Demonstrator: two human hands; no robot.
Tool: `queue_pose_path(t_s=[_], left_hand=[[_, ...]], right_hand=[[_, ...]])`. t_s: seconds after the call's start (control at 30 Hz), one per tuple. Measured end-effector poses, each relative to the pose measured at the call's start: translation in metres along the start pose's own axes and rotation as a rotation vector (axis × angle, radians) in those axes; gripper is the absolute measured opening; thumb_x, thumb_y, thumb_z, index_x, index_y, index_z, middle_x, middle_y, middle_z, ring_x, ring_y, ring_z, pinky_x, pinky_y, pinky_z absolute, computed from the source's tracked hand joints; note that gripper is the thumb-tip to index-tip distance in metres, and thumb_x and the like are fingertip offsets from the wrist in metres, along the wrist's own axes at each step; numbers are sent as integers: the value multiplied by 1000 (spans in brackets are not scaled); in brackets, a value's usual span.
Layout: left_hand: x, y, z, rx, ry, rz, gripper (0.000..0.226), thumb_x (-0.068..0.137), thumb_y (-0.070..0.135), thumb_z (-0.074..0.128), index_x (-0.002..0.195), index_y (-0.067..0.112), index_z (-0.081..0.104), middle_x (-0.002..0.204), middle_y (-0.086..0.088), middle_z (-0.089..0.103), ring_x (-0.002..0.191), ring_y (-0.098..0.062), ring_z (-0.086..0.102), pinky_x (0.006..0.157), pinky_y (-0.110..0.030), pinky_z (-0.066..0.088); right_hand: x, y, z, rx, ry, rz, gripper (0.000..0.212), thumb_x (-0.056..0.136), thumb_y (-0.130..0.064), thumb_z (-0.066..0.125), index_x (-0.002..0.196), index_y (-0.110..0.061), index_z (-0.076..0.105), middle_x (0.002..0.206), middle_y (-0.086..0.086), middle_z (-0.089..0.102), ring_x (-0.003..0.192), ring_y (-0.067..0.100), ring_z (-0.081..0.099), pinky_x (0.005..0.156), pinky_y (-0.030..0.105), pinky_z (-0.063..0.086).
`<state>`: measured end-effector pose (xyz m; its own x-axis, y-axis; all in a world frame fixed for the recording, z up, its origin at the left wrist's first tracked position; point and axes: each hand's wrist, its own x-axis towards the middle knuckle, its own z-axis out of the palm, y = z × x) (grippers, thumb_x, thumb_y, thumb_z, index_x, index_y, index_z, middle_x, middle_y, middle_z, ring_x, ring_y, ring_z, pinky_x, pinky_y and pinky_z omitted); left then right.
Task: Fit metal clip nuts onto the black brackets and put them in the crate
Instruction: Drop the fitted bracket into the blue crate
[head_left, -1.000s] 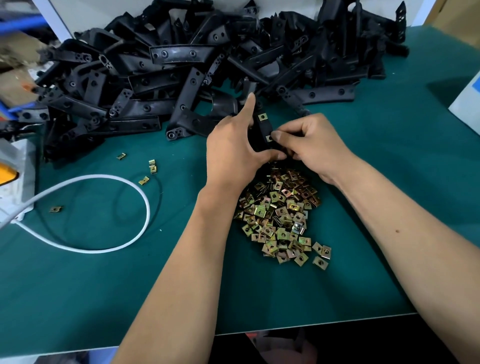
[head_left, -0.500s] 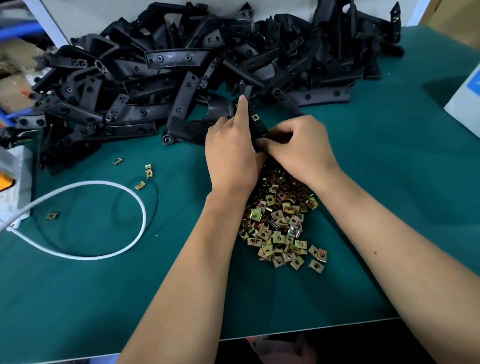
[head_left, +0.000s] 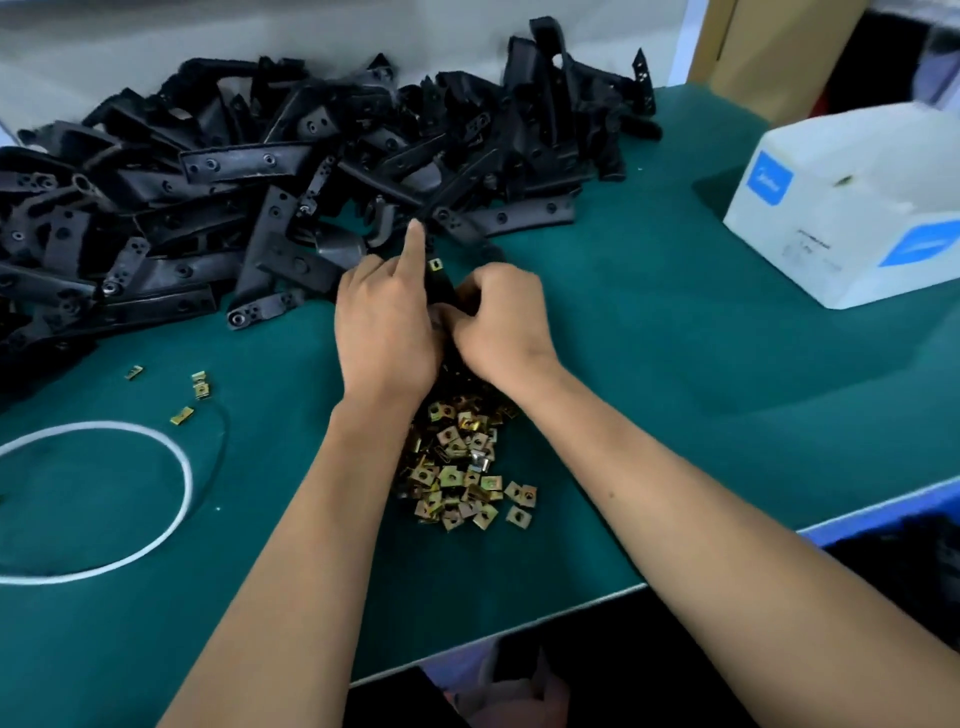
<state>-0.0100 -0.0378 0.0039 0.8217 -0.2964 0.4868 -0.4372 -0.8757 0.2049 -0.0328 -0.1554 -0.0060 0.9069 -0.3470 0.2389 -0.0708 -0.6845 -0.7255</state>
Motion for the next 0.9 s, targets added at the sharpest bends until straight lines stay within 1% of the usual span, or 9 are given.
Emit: queue_pose_path(t_s=[0.1, 0.2, 0.37, 0.5, 0.6, 0.7, 0.77, 0.8, 0.9], left_hand=[[-3, 24, -3, -1, -8, 70, 76, 83, -1, 63, 156, 4, 38, 92, -20, 65, 93, -40, 56, 96, -47, 43], [-6, 73, -7, -33, 42, 197, 77, 80, -5, 63, 154, 2, 41, 93, -21, 66, 94, -42, 57, 97, -49, 44], [-8, 184, -2, -55, -29, 381, 74, 88, 5, 56, 158, 7, 30, 107, -13, 68, 106, -37, 55, 99, -42, 37], [-31, 285, 7, -79, -136, 654, 82, 86, 13, 57, 160, 6, 22, 117, -9, 67, 114, -32, 54, 100, -37, 34], [-56, 344, 16, -186, -182, 860, 91, 86, 24, 67, 161, 8, 18, 119, -7, 67, 117, -30, 54, 103, -36, 34], [-87, 386, 29, -290, -211, 979, 99, 84, 42, 75, 161, 10, 22, 120, -6, 66, 122, -27, 53, 116, -35, 29], [-109, 404, 40, -343, -263, 1063, 93, 86, 42, 75, 160, 12, 27, 125, -5, 64, 125, -27, 51, 120, -35, 26], [-120, 410, 46, -361, -305, 1096, 88, 87, 40, 74, 158, 13, 30, 127, -4, 62, 126, -27, 50, 119, -35, 30], [-144, 416, 64, -387, -495, 1113, 62, 90, 36, 71, 145, 16, 49, 124, -4, 61, 124, -28, 50, 102, -39, 42]], right_hand=[[-10, 12, -25, 10, 11, 51, 23, 83, -36, 82, 84, -14, 73, 84, 0, 73, 84, 21, 68, 74, 30, 52], [-26, 34, -68, 129, 134, 55, 21, 82, -22, 81, 100, -14, 73, 97, 1, 77, 95, 21, 70, 83, 26, 51], [-63, 85, -147, 334, 386, 80, 31, 79, 3, 70, 104, -15, 72, 87, -8, 74, 79, 4, 69, 82, 29, 57], [-115, 147, -226, 299, 507, 183, 35, 72, -11, 63, 105, -20, 69, 90, -3, 75, 84, 11, 73, 77, 29, 57], [-164, 196, -270, 318, 634, 257, 31, 78, -7, 71, 106, -18, 68, 95, 6, 76, 86, 18, 73, 80, 36, 60], [-217, 250, -297, 411, 767, 416, 28, 87, 1, 71, 109, -16, 70, 97, 11, 76, 86, 23, 72, 80, 36, 62], [-251, 287, -306, 436, 874, 588, 26, 91, -2, 72, 110, -19, 71, 97, 9, 73, 87, 23, 71, 82, 38, 61], [-267, 305, -308, 466, 938, 683, 24, 91, -2, 72, 111, -15, 70, 97, 9, 72, 88, 24, 70, 81, 39, 61], [-301, 350, -302, 533, 1055, 971, 22, 92, -5, 74, 113, -3, 69, 101, 16, 71, 81, 24, 69, 62, 26, 59]])
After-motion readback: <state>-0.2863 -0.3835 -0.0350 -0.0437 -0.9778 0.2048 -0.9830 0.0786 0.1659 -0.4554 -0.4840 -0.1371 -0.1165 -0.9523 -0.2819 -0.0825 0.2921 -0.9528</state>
